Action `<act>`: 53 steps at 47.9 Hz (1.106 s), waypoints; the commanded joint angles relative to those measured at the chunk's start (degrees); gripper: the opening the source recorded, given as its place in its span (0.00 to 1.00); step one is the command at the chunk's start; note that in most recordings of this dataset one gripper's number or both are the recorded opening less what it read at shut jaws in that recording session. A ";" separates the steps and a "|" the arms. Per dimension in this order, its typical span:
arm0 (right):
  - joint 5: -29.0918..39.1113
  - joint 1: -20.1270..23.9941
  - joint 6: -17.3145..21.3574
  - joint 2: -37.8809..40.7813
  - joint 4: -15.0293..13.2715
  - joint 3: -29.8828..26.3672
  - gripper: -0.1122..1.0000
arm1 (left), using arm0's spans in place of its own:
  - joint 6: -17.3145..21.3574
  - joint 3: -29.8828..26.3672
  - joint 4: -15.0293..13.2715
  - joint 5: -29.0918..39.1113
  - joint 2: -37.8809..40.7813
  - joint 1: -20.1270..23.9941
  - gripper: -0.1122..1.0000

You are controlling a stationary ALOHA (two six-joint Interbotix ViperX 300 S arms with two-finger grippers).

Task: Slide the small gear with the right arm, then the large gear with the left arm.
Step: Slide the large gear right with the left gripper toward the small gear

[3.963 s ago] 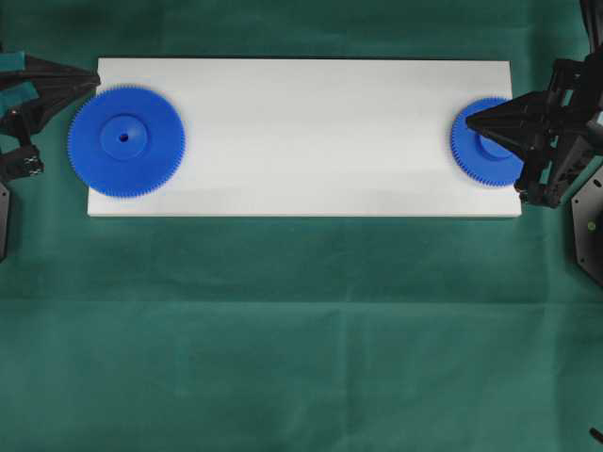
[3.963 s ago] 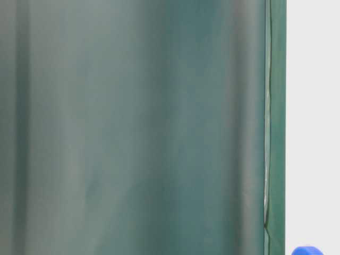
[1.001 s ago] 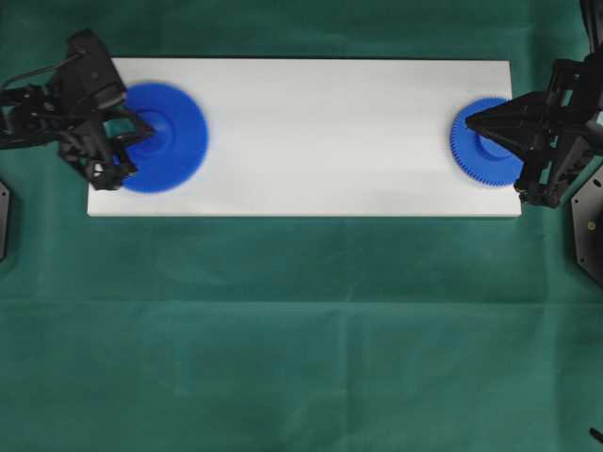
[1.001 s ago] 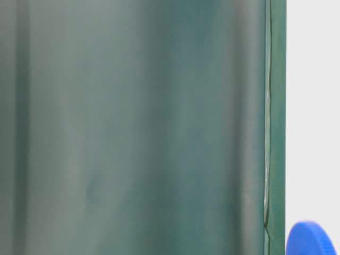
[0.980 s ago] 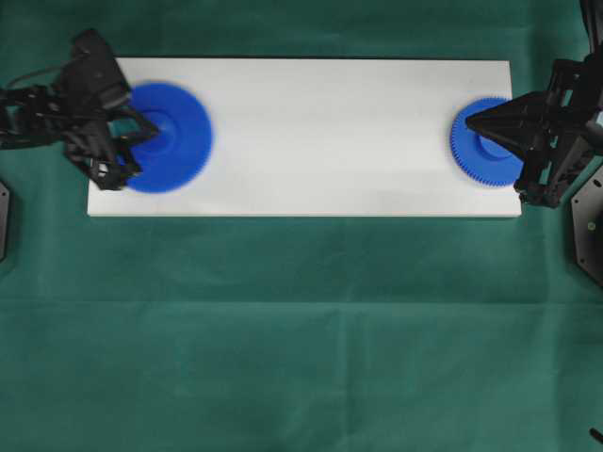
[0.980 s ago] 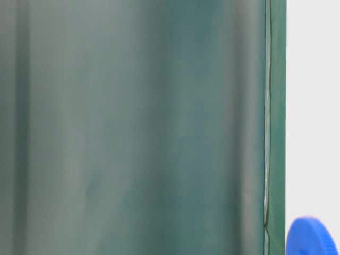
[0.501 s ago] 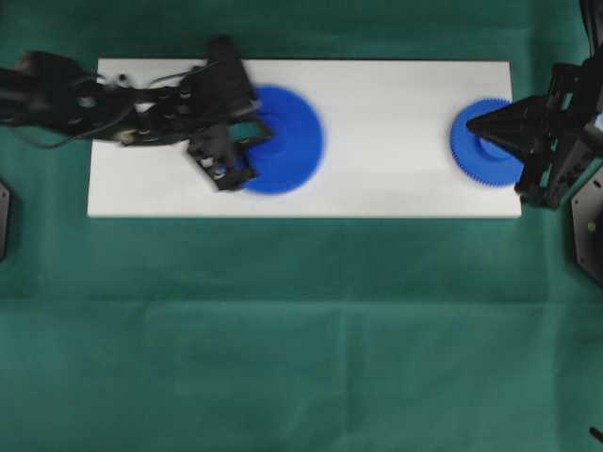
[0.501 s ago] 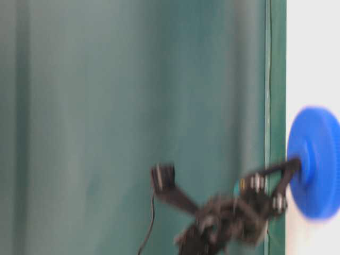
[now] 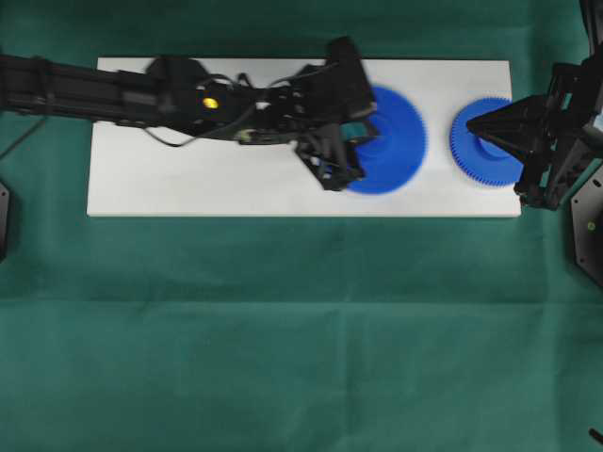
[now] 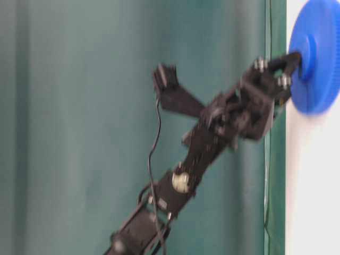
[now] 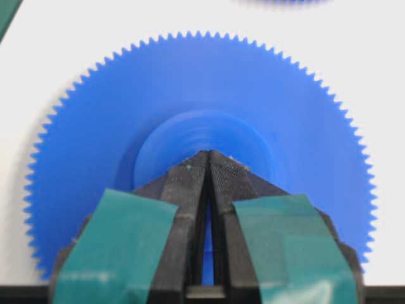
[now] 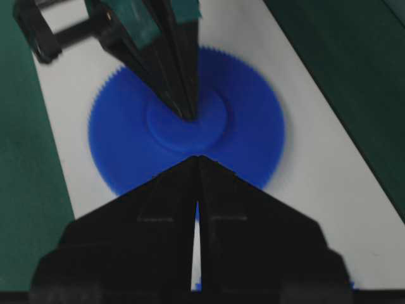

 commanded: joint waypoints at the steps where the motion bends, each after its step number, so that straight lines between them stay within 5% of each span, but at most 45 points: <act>1: -0.44 0.00 -0.09 0.00 -0.18 -0.26 0.55 | 0.00 -4.39 0.09 4.04 2.81 -0.97 0.10; 13: -0.44 0.00 -0.09 -0.18 -0.18 0.35 0.55 | 1.41 -11.07 0.18 8.61 5.98 -1.85 0.10; 53: -0.44 0.00 0.00 -0.18 -0.18 0.53 0.55 | 1.93 -9.32 0.18 8.70 4.92 -1.85 0.10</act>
